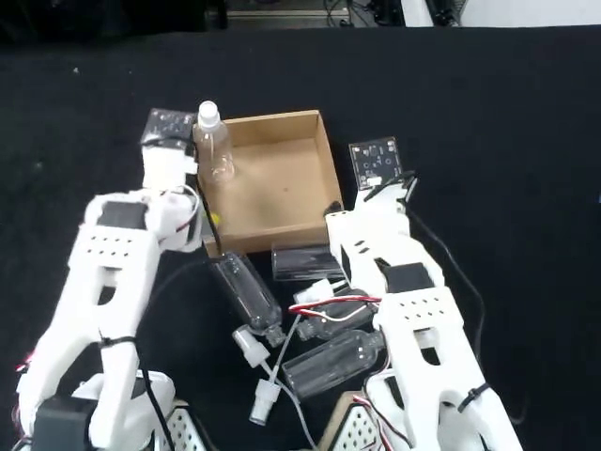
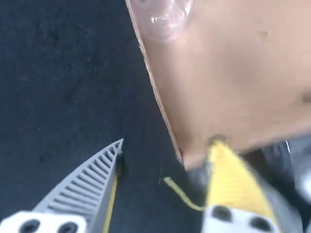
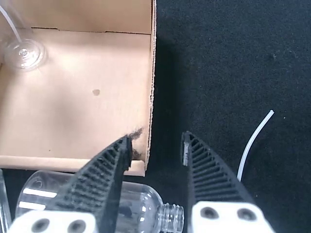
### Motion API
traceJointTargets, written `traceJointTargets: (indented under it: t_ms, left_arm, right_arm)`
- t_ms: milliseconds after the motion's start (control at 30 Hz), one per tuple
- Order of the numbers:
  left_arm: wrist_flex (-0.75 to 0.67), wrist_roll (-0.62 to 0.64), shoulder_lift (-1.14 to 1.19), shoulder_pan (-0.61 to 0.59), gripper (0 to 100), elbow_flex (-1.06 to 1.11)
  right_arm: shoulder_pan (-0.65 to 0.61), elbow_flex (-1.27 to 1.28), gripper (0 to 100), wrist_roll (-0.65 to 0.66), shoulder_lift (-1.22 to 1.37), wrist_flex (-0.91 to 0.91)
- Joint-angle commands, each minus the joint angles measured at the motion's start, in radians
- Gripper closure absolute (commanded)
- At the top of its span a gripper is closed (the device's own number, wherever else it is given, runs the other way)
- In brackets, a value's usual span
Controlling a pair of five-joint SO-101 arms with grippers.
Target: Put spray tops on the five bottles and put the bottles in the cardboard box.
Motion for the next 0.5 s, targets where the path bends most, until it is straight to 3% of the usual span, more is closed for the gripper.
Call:
traceJointTargets:
  t_ms: [0,100,167,333,467]
  left_arm:
    - [0.385,-0.278,-0.057,0.007,68,-0.277]
    - [0.552,-0.474,-0.060,0.068,68,-0.374]
    - [0.611,-0.499,-0.049,0.150,68,-0.400]
    - [0.546,-0.348,-0.048,0.341,68,-0.317]
    - [0.437,-0.218,-0.048,0.437,68,-0.236]
  right_arm:
    - [0.017,-0.016,84.3,0.005,-0.044,-0.029]
    - [0.025,-0.018,84.3,0.005,-0.044,-0.028]
    - [0.064,-0.028,84.3,0.005,-0.044,-0.018]
    - [0.230,-0.162,84.3,0.008,-0.044,0.130]
    - [0.414,-0.199,84.3,0.103,-0.044,0.315]
